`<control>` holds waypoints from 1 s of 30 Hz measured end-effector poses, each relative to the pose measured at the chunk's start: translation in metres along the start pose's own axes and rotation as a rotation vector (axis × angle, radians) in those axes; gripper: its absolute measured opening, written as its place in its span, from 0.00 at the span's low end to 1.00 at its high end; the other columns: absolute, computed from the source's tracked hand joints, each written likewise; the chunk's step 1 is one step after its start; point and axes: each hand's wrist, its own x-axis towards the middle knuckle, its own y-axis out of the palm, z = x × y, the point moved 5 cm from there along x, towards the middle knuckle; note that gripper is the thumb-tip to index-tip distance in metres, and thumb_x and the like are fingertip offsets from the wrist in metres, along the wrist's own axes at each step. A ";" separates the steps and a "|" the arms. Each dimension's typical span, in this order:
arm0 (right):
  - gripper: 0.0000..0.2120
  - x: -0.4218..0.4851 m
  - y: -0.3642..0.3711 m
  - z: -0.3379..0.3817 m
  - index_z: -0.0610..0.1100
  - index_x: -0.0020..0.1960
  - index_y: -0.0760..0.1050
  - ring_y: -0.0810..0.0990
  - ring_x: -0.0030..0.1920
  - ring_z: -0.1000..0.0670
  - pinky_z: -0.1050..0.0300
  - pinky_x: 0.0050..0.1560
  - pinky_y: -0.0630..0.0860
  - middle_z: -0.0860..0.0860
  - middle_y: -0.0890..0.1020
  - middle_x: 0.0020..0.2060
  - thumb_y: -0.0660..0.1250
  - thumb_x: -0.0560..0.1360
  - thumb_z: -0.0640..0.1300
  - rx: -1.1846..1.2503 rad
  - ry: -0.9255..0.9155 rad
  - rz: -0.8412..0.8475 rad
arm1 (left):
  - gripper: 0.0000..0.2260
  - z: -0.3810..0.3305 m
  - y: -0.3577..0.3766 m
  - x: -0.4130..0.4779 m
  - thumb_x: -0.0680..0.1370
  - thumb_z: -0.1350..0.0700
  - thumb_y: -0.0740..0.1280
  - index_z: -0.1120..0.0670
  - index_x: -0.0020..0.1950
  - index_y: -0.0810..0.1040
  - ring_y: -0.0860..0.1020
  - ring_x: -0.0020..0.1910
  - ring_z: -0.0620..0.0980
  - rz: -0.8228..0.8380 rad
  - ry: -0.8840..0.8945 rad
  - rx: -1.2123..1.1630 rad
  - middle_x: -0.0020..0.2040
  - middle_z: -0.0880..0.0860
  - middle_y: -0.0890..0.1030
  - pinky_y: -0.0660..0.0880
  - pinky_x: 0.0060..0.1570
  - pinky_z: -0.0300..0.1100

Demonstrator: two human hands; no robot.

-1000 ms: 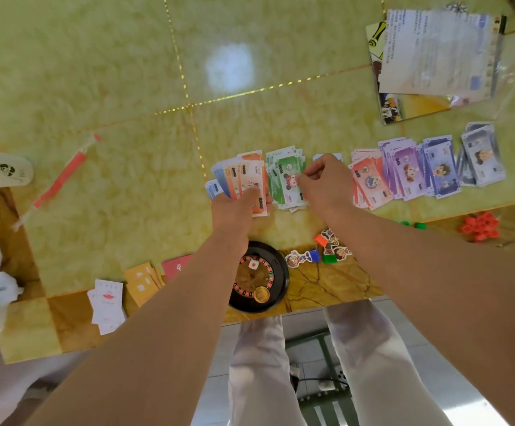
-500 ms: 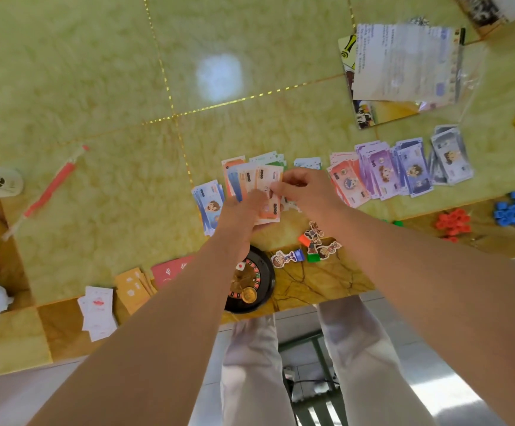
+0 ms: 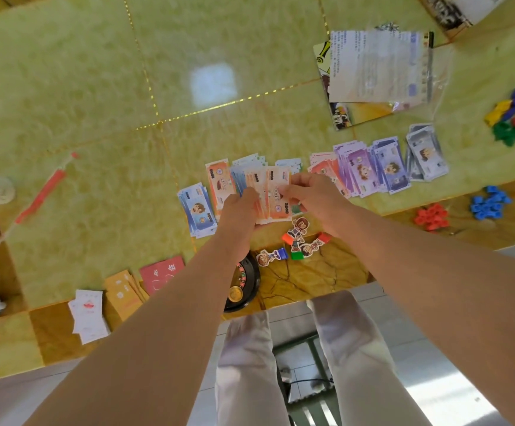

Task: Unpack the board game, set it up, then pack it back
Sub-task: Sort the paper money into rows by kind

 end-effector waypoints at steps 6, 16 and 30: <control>0.10 -0.004 -0.017 -0.002 0.37 0.57 0.77 0.74 0.24 0.63 0.70 0.30 0.71 0.50 0.78 0.35 0.67 0.76 0.36 0.022 0.027 0.012 | 0.05 -0.001 0.016 -0.005 0.78 0.61 0.66 0.55 0.42 0.75 0.80 0.43 0.51 0.022 0.047 0.020 0.41 0.54 0.80 0.79 0.48 0.48; 0.07 -0.018 -0.043 -0.001 0.39 0.55 0.76 0.73 0.22 0.65 0.74 0.25 0.67 0.57 0.78 0.27 0.64 0.78 0.36 0.080 0.052 0.013 | 0.12 -0.007 0.039 -0.016 0.78 0.59 0.67 0.55 0.34 0.79 0.79 0.41 0.52 0.069 0.086 0.043 0.37 0.54 0.79 0.77 0.51 0.50; 0.07 -0.020 -0.075 -0.011 0.40 0.56 0.76 0.78 0.31 0.61 0.74 0.26 0.69 0.51 0.81 0.40 0.63 0.79 0.37 0.160 0.086 -0.071 | 0.05 0.003 0.063 -0.012 0.80 0.58 0.60 0.56 0.48 0.74 0.73 0.42 0.54 -0.009 -0.002 -0.033 0.41 0.56 0.73 0.73 0.47 0.49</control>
